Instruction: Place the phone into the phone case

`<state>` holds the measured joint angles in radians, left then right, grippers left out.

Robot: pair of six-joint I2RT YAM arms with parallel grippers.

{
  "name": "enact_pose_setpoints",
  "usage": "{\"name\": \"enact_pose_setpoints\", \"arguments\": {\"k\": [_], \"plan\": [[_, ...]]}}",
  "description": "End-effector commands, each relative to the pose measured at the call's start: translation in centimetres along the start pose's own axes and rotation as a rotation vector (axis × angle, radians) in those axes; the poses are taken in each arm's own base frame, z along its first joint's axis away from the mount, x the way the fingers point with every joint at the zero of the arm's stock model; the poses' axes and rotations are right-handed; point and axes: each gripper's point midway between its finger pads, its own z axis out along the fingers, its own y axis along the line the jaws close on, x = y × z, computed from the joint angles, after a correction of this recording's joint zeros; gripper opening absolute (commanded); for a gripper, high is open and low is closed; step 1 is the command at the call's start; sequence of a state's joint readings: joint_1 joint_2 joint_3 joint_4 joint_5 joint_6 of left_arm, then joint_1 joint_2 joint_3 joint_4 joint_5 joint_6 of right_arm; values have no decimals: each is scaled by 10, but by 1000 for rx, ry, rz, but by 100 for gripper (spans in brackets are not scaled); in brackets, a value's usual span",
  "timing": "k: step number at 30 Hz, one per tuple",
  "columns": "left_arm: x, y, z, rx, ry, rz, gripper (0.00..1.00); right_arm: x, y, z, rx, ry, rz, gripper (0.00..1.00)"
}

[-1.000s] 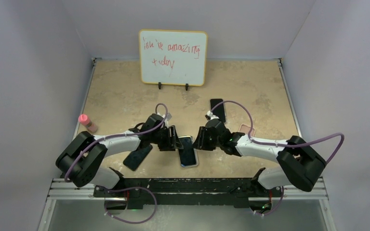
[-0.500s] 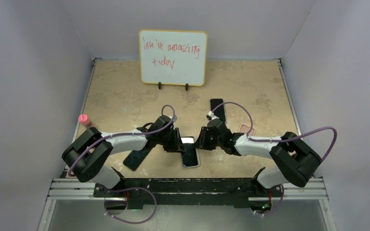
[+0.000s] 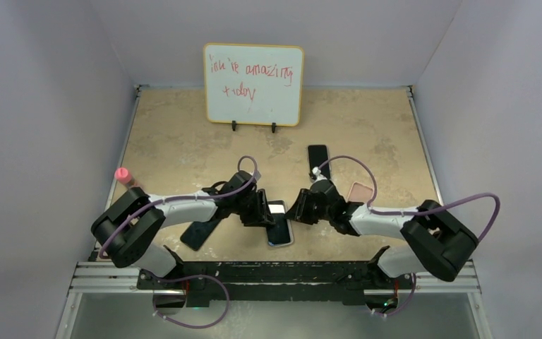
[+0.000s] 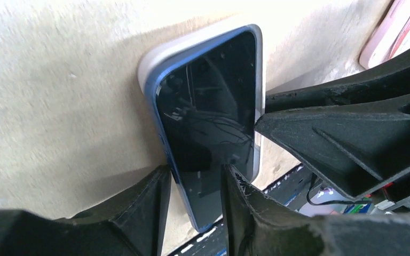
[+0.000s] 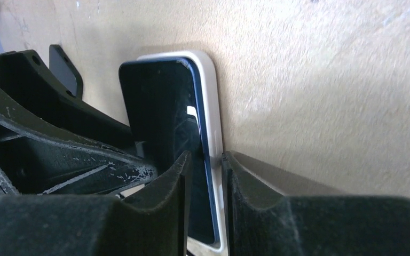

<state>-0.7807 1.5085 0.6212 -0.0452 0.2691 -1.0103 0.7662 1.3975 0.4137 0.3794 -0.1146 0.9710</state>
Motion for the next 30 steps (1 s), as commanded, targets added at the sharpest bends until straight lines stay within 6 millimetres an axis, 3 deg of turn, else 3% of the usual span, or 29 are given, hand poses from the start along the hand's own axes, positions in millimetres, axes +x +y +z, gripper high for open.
{"name": "enact_pose_setpoints", "arguments": {"k": [1,6,13,22,30], "plan": [[-7,-19,-13,24,-46,45,42,6,-6,-16,39,-1,-1,31],[-4,-17,-11,33,-42,41,34,11,-17,-26,65,-1,-16,33],[-4,-16,-6,34,-39,42,25,16,-19,-21,50,16,-38,32],[-1,-20,-2,50,-11,29,3,21,0,-11,-67,44,9,27],[9,-30,-9,154,-5,-86,0,23,12,-11,-138,21,151,24]]}}
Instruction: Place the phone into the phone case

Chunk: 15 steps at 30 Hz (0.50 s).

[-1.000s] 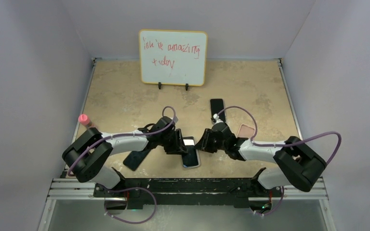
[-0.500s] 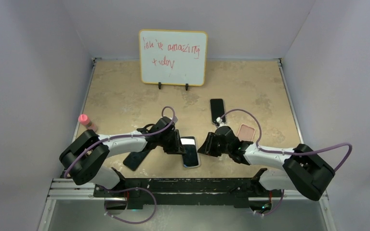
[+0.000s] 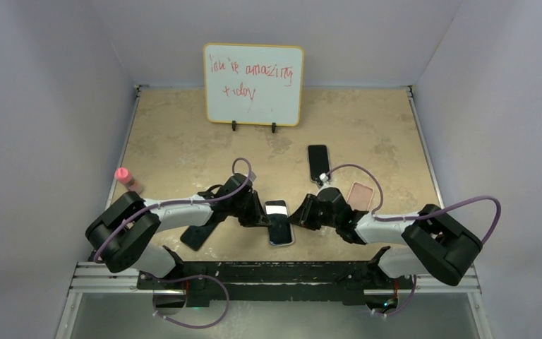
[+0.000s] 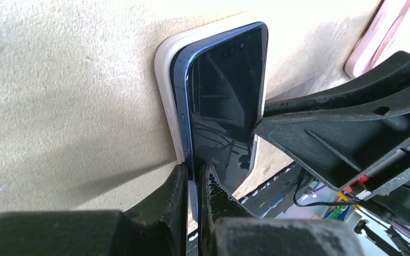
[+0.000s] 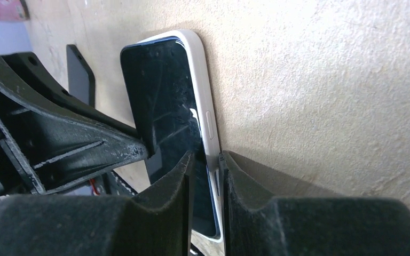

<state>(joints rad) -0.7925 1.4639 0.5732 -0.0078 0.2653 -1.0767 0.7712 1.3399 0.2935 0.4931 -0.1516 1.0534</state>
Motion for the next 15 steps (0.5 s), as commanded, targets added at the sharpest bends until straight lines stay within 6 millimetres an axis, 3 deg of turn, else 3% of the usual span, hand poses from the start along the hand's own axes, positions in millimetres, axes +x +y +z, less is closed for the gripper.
{"name": "enact_pose_setpoints", "arguments": {"k": [1,6,9,15], "plan": [[4,-29,-5,130,11,-35,0,6,15,-1,-72,3,90,24],[-2,-14,-16,-6,-2,43,14,-2,-5,-12,42,-55,49,26],[0,-15,-22,2,-6,51,28,0,-12,-22,77,-53,14,30],[8,-12,-26,16,13,48,34,15,-19,-34,84,7,-19,33]]}}
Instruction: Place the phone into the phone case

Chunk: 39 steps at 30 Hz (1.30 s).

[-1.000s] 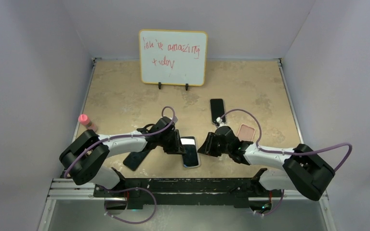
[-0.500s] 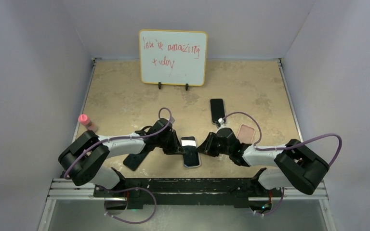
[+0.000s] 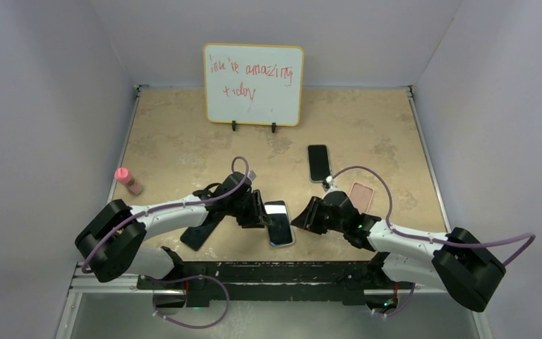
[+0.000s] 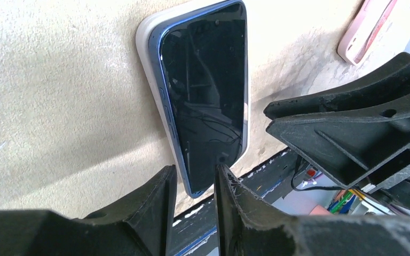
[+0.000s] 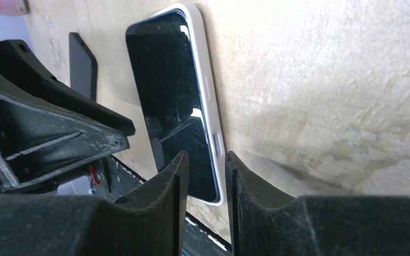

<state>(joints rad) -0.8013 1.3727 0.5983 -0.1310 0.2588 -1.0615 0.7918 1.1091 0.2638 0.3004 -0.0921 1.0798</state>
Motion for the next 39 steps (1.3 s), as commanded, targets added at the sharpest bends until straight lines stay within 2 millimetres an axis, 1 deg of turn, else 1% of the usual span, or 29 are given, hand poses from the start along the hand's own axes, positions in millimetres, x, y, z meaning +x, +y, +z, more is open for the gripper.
{"name": "enact_pose_setpoints", "arguments": {"k": [1,6,9,13,15,16,20,22,27,30,34,35,39], "plan": [[6,-3,-6,24,16,25,34,15,-21,-8,64,51,-33,33],[21,-5,-2,77,53,-3,34,20,-17,-9,28,77,-38,32],[26,-8,-1,93,64,-9,29,23,-15,-7,15,94,-38,31],[30,-9,-1,99,82,-13,25,28,-12,-4,-10,119,-41,30],[28,-16,0,127,69,-4,23,30,-11,-4,-14,124,-39,29],[30,-16,0,129,71,-6,22,31,-11,-3,-14,127,-38,29],[34,-22,2,157,77,-13,12,34,-5,-2,-30,137,-30,27],[37,-24,5,162,86,-11,9,38,-2,-1,-38,146,-21,26],[46,-28,13,166,107,-6,6,49,7,2,-55,163,-17,25],[47,-31,15,168,113,0,5,54,10,4,-51,166,-18,25],[39,-34,10,138,81,35,8,49,3,3,-21,123,-4,25],[37,-34,7,124,73,48,10,47,1,2,-14,112,-3,24],[29,-22,-4,31,24,91,27,44,-2,-3,-2,91,-19,24]]}}
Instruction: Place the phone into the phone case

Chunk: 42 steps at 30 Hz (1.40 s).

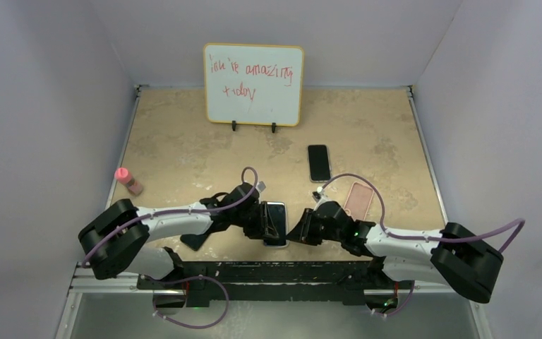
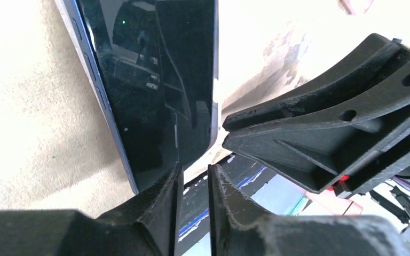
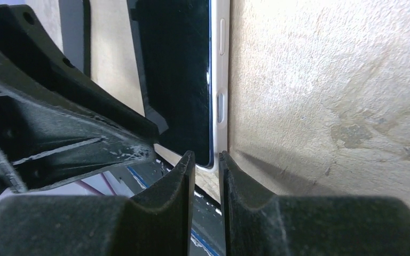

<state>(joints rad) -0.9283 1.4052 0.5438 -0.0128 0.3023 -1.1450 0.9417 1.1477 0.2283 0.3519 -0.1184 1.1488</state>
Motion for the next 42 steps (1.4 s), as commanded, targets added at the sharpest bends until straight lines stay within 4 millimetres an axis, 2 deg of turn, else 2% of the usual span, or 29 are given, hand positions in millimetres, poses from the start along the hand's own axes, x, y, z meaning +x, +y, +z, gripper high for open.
{"name": "enact_pose_setpoints", "arguments": {"k": [1,5,13,20,25,28,33,39,42], "plan": [[-19,-5,-20,-67,-95,80,29,-7,-8,-3,34,-51,2,24],[-20,10,-27,-140,-115,99,34,-5,-9,-2,31,-41,4,24],[-10,26,-21,-174,-69,87,31,-3,-8,3,18,-28,12,24],[-3,16,-8,-85,-32,64,13,3,-2,6,-2,-10,20,23],[3,-2,-1,-2,-10,50,0,9,9,11,-29,2,21,22],[5,-10,0,13,3,58,0,13,13,15,-33,15,18,22],[7,2,-3,-41,1,52,1,15,11,17,-24,16,18,22],[-8,5,-23,-67,-65,63,18,0,1,4,31,-80,24,29],[-24,10,-33,-62,-96,58,26,-6,-4,-3,62,-117,21,40]]}}
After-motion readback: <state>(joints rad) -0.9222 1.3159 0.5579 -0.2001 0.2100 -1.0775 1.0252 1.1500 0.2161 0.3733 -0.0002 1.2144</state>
